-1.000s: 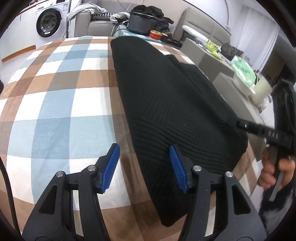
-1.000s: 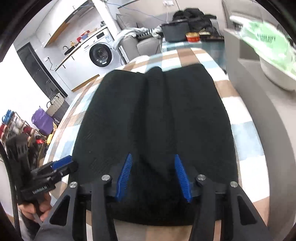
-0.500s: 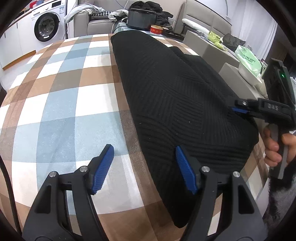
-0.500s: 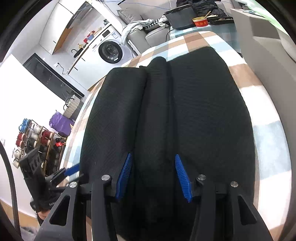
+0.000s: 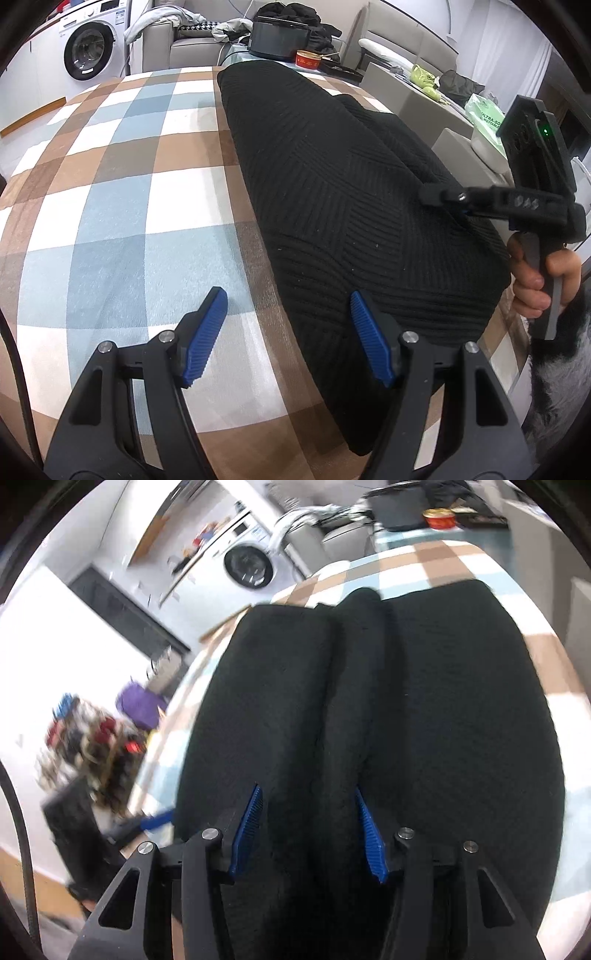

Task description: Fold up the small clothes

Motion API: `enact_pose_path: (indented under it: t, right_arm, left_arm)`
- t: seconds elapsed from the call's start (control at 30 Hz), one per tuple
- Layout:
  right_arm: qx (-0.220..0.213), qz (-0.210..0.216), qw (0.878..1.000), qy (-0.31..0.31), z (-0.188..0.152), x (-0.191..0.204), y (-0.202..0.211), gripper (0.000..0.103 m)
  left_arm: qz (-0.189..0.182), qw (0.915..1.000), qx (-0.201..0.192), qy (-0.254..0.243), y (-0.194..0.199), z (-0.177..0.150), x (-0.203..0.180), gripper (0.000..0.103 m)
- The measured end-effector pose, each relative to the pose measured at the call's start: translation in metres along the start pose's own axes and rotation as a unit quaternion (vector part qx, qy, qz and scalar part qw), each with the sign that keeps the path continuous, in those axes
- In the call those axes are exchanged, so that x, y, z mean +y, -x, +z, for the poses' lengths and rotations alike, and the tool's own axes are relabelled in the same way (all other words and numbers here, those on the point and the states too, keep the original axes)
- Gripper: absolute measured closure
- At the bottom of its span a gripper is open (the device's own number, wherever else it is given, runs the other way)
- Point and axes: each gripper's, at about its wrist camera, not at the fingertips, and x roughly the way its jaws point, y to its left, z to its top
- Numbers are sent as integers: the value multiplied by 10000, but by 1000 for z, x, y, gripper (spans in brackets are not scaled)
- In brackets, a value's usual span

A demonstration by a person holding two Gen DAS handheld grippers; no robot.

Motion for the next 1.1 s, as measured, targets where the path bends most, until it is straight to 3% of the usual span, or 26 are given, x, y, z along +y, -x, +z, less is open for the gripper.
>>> enact_pose_path:
  t: [0.03, 0.1, 0.23, 0.37, 0.47, 0.53, 0.6, 0.7, 0.83, 1.0, 1.1]
  right_arm:
    - [41, -161, 9997, 157, 1, 4, -4, 77]
    - [78, -230, 9992, 316, 3, 10, -7, 90]
    - [-301, -393, 9970, 591, 2, 25, 8, 93]
    - [-1012, -583, 9885, 961, 10, 48, 59, 94]
    - [-1182, -927, 9825, 1104, 7, 47, 94, 94]
    - [-992, -1582, 9788, 845, -3, 24, 95, 93]
    - [-558, -1854, 9796, 546, -9, -1, 78, 93]
    - [-77, -1625, 9867, 38, -19, -38, 54, 88]
    - [-398, -1177, 9913, -438, -13, -60, 66, 65]
    - [-796, -1121, 9859, -954, 19, -77, 69, 61]
    - [-824, -1111, 9838, -1142, 50, -80, 60, 61]
  left_arm:
    - [-20, 10000, -3, 2, 0, 0, 0, 36]
    - [-56, 10000, 2, 32, 0, 1, 1, 36]
    - [-294, 9987, -110, 390, 11, 4, 10, 36]
    - [-738, 9951, -349, 557, 32, 11, 14, 36]
    - [-715, 9954, -412, 494, 37, 15, 8, 35]
    - [-660, 9962, -340, 458, 32, 15, 4, 35]
    - [-687, 9961, -247, 491, 25, 13, 0, 35]
    - [-666, 9969, -37, 407, 13, 9, -11, 35]
    - [-602, 9979, 4, 228, 9, 7, -20, 35]
    - [-599, 9978, -13, 287, 5, 13, -16, 35]
    - [-563, 9980, -7, 293, 2, 17, -13, 35]
